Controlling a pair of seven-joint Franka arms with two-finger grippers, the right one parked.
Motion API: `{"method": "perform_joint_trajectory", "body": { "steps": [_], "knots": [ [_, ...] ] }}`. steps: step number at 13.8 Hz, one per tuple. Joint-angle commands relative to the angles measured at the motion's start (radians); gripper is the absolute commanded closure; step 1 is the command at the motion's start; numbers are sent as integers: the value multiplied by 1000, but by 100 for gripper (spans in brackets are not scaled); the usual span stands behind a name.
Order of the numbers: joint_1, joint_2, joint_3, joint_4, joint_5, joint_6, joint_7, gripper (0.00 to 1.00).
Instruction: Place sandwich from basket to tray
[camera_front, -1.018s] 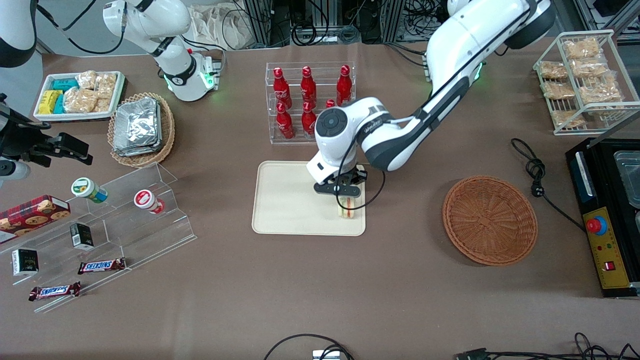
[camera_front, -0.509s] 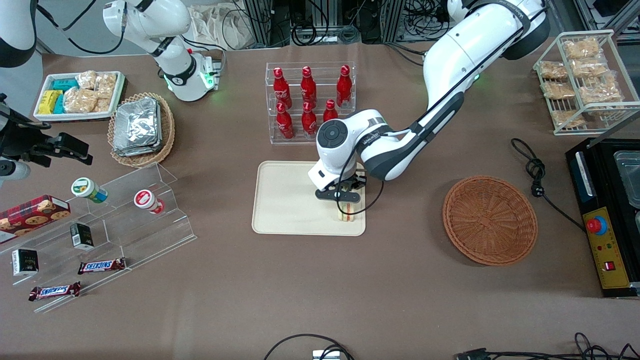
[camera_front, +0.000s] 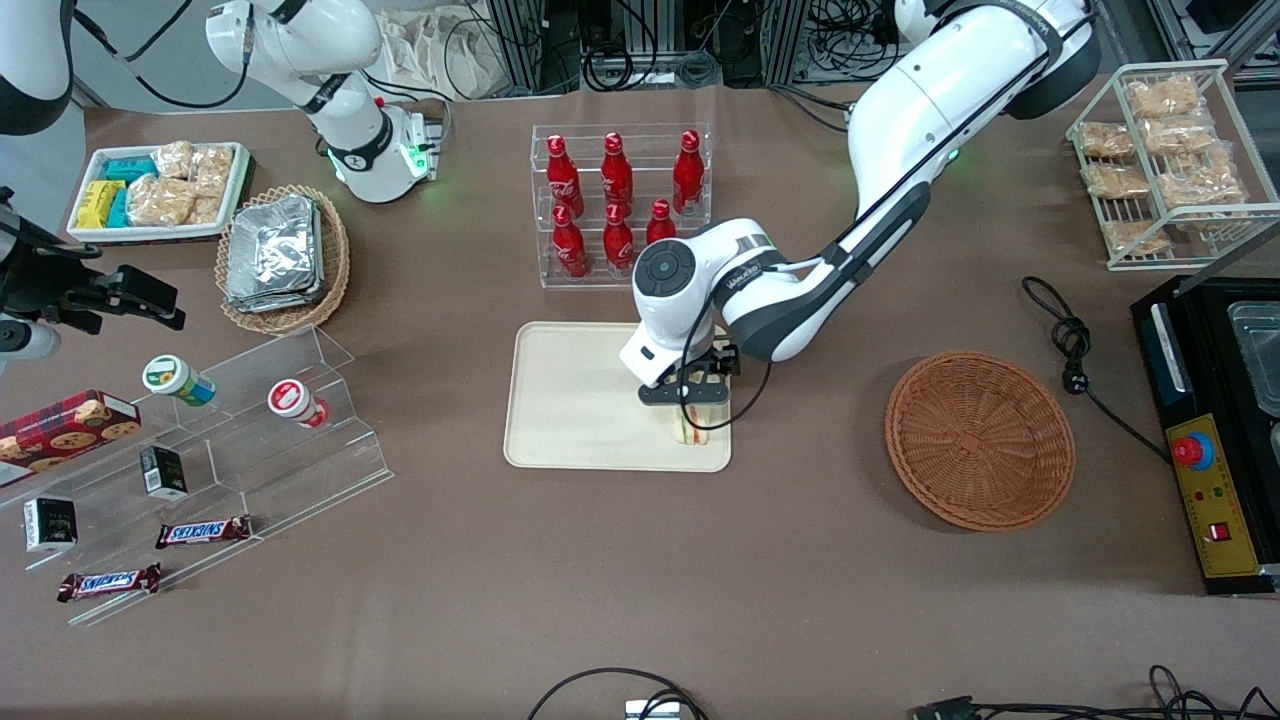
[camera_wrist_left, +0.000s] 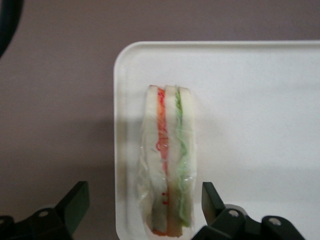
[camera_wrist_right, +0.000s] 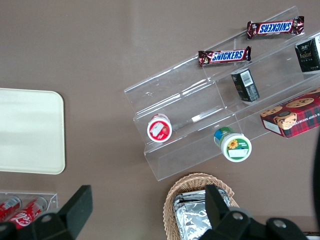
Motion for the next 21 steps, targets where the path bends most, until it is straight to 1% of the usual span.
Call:
{"method": "perform_joint_trajectory", "body": {
  "steps": [1, 3, 4, 6, 8, 10, 13, 14, 15, 16, 18, 19, 20, 21],
  "knots": [
    [28, -105, -8, -11, -16, -74, -39, 0],
    [92, -160, -25, -8, -77, -80, 16, 0],
    [127, -197, -29, -8, -130, -98, 70, 0],
    [205, -273, -29, -10, -227, -156, 206, 0],
    [310, -342, -29, -13, -305, -218, 356, 0],
    [408, -401, -29, -14, -339, -246, 456, 0],
    [520, -482, -25, -14, -385, -289, 622, 0],
    [532, -504, -5, -13, -425, -299, 686, 0],
    [519, -528, 60, -14, -456, -301, 746, 0],
    [478, -557, 137, -20, -483, -304, 803, 0],
    [367, -626, 324, -60, -531, -301, 884, 0],
    [321, -668, 389, -84, -539, -302, 923, 0],
    [301, -700, 424, -111, -537, -299, 940, 0],
    [298, -714, 434, -111, -539, -305, 945, 0]
  ]
}}
